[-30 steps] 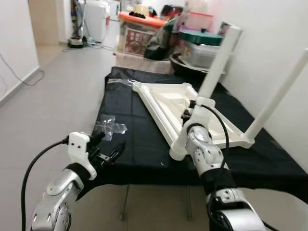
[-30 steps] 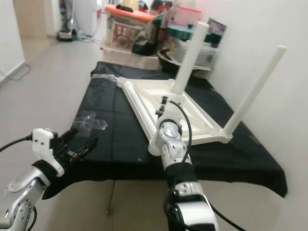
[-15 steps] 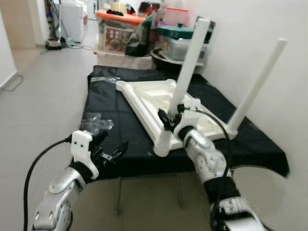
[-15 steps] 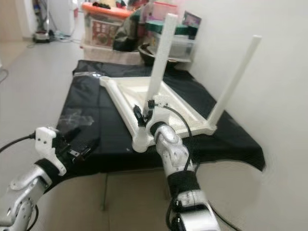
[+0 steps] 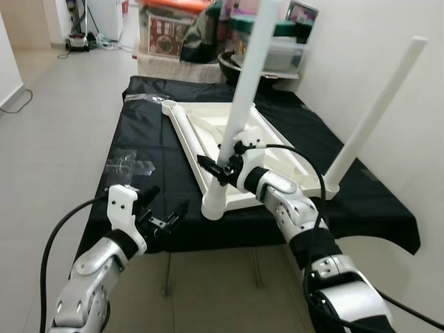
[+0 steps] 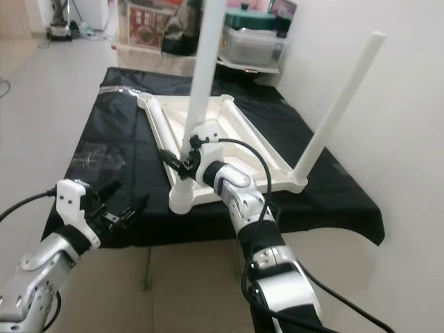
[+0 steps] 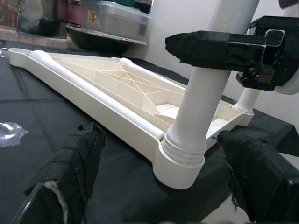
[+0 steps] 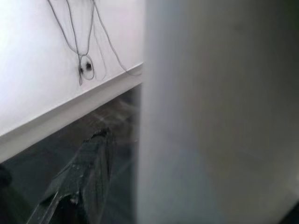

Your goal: Building children table

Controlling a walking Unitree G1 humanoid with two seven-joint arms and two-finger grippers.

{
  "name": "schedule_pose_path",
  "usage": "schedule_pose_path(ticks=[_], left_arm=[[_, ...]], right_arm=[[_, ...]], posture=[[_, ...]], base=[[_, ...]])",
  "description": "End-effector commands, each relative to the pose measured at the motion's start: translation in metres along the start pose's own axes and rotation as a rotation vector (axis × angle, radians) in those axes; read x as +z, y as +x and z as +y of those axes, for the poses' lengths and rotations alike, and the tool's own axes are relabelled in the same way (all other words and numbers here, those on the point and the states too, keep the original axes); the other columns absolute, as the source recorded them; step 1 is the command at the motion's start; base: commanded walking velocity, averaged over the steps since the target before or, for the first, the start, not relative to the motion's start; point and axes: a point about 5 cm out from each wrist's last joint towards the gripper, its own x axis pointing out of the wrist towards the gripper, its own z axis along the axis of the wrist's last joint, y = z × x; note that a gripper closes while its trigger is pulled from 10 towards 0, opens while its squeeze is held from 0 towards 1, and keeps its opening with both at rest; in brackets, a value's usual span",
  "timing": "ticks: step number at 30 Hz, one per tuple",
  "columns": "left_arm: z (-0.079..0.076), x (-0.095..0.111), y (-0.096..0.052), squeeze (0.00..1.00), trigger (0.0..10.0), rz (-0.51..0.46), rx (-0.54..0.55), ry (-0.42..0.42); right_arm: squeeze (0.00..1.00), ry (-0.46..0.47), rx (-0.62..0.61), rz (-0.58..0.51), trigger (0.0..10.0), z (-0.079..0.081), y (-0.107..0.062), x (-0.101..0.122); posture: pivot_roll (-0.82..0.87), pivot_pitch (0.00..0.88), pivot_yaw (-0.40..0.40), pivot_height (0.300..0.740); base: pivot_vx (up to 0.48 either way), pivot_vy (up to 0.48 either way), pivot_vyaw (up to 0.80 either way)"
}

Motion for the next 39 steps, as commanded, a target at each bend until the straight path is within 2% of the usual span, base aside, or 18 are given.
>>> schedule_pose_path(ticks=[1,4,5,6,7,10,11,13,15,17,18,19,20,29,30,32,33,39], left_arm=[[-0.003,-0.002,0.001,0.00,10.0,-0.004,0.002,-0.003],[-0.003,-0.001,0.000,0.00,10.0,-0.008,0.011,0.006],[-0.002,0.000,0.000,0.00,10.0,-0.013,0.021,0.011],[-0.002,0.000,0.000,0.00,10.0,-0.013,0.021,0.011],[-0.002,0.001,-0.001,0.00,10.0,-0.016,0.030,0.019],[-0.002,0.001,-0.001,0.00,10.0,-0.016,0.030,0.019],[-0.001,0.001,-0.001,0.00,10.0,-0.018,0.035,0.023],[-0.001,0.001,-0.001,0.00,10.0,-0.018,0.035,0.023],[-0.001,0.001,-0.001,0.00,10.0,-0.020,0.039,0.026],[-0.001,0.001,-0.002,0.00,10.0,-0.020,0.039,0.026],[0.000,0.001,-0.002,0.00,10.0,-0.018,0.039,0.026],[0.000,0.001,-0.002,0.00,10.0,-0.018,0.039,0.026],[0.000,0.001,-0.002,0.00,10.0,-0.017,0.038,0.027],[0.000,0.000,-0.001,0.00,10.0,-0.016,0.037,0.028],[0.000,0.000,-0.001,0.00,10.0,-0.016,0.039,0.028],[0.000,0.000,-0.001,0.00,10.0,-0.016,0.039,0.028],[-0.001,0.000,-0.001,0.00,10.0,-0.018,0.040,0.027],[-0.002,0.000,0.000,0.00,10.0,-0.022,0.030,0.019]], right_arm=[[0.00,-0.001,-0.037,0.020,10.0,-0.004,0.002,-0.002],[0.00,0.013,-0.088,0.012,9.5,-0.008,0.002,-0.001],[0.00,0.035,-0.182,0.021,2.7,-0.015,0.002,-0.001],[0.00,0.035,-0.182,0.021,2.7,-0.015,0.002,-0.001],[0.00,0.079,-0.383,0.061,0.0,-0.028,-0.002,-0.007],[0.00,0.079,-0.383,0.061,0.0,-0.028,-0.002,-0.007],[0.00,0.134,-0.573,0.097,0.0,-0.038,-0.009,-0.015],[0.00,0.134,-0.573,0.097,0.0,-0.038,-0.009,-0.015],[0.00,0.194,-0.846,0.154,0.0,-0.034,-0.020,-0.034],[0.00,0.201,-0.890,0.165,0.0,-0.025,-0.022,-0.039],[0.00,0.205,-0.869,0.171,4.5,-0.012,-0.019,-0.041],[0.00,0.205,-0.869,0.171,4.5,-0.012,-0.019,-0.041],[0.00,0.185,-0.790,0.185,10.0,0.001,-0.012,-0.041],[0.00,0.160,-0.637,0.174,10.0,0.012,-0.001,-0.038],[1.00,0.167,-0.592,0.130,10.0,0.009,0.000,-0.029],[1.00,0.167,-0.592,0.130,10.0,0.009,0.000,-0.029],[0.00,0.159,-0.474,0.050,10.0,0.007,0.003,-0.013],[0.00,0.021,0.045,-0.127,10.0,0.010,-0.006,0.029]], posture=[[0.20,0.000,-0.218,0.740],[0.20,0.000,-0.219,0.740],[0.20,0.000,-0.218,0.740],[0.20,0.000,-0.218,0.740],[0.19,0.000,-0.219,0.740],[0.19,0.000,-0.219,0.740],[0.19,0.000,-0.219,0.740],[0.19,0.000,-0.219,0.740],[0.19,0.000,-0.219,0.740],[0.19,0.000,-0.216,0.740],[0.19,0.000,-0.210,0.740],[0.19,0.000,-0.210,0.740],[0.18,0.000,-0.208,0.740],[0.18,0.000,-0.211,0.740],[0.19,0.000,-0.213,0.740],[0.19,0.000,-0.213,0.740],[0.19,0.000,-0.215,0.740],[0.18,0.000,-0.212,0.740]], base=[[0.000,0.000,0.00],[0.000,0.000,0.00],[0.000,0.000,0.00],[0.000,0.000,0.00],[0.000,0.000,0.00],[0.000,0.000,0.00],[0.000,0.000,0.00],[0.000,0.000,0.00],[0.000,0.000,0.00],[0.000,0.000,0.00],[0.000,0.000,0.00],[0.000,0.000,0.00],[0.000,0.000,0.00],[0.000,0.000,0.00],[0.000,0.000,0.00],[0.000,0.000,0.00],[0.000,0.000,0.00],[0.000,0.000,0.00]])
